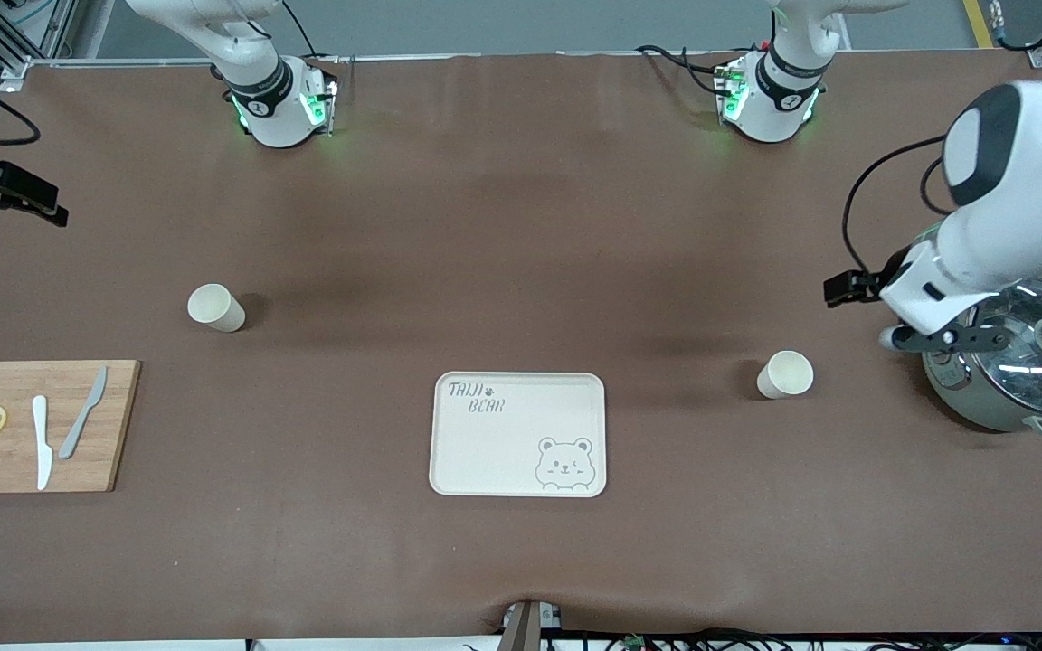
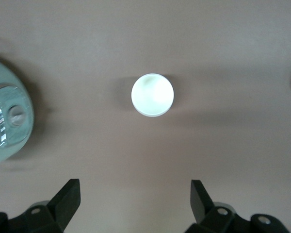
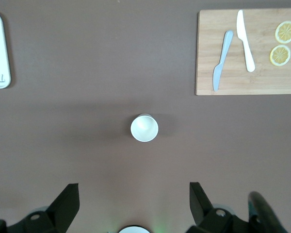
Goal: Place white IKEA cup upright on tray with both arms
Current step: 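Lower the left gripper to the white paper cup beside the pot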
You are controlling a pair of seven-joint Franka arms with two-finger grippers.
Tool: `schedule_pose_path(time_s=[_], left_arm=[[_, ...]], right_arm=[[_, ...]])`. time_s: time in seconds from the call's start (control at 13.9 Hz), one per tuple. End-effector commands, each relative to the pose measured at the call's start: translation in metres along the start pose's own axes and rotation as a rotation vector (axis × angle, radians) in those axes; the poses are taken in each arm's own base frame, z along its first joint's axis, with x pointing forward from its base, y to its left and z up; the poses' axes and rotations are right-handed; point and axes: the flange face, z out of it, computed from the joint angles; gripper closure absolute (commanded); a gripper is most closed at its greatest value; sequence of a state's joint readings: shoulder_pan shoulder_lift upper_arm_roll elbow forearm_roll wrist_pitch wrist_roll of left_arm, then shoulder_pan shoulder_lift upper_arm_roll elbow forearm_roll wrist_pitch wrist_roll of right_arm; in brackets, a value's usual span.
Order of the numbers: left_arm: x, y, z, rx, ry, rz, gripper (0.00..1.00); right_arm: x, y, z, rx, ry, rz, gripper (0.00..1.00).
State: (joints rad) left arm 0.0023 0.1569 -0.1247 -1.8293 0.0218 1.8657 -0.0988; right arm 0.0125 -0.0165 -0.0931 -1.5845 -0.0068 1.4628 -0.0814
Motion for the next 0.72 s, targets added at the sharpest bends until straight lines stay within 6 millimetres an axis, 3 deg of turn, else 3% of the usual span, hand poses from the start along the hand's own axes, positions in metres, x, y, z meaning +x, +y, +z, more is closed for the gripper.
schedule_pose_path(time_s=[0.0,0.14,0.29,0.43,0.65], left_arm=[[-0.001,-0.004,0.058,0.008,0.051,0.003,0.0],[0.004,-0.004,0.094,0.007,0.076,0.01,0.0],[0.012,-0.016,0.124,-0.003,0.082,-0.01,0.01],[0.019,-0.017,0.154,-0.011,0.074,-0.012,0.15],[0.03,-0.027,0.187,-0.024,0.069,-0.026,0.26]], right_arm=[[0.005,0.004,0.002,-0.012,-0.011,0.01,0.0],[0.004,0.006,0.003,-0.011,-0.012,0.011,0.0],[0.012,0.006,0.015,-0.017,-0.039,0.013,0.0],[0.018,0.011,0.027,-0.024,-0.065,0.022,0.0],[0.017,0.015,0.039,-0.018,-0.108,0.026,0.0]])
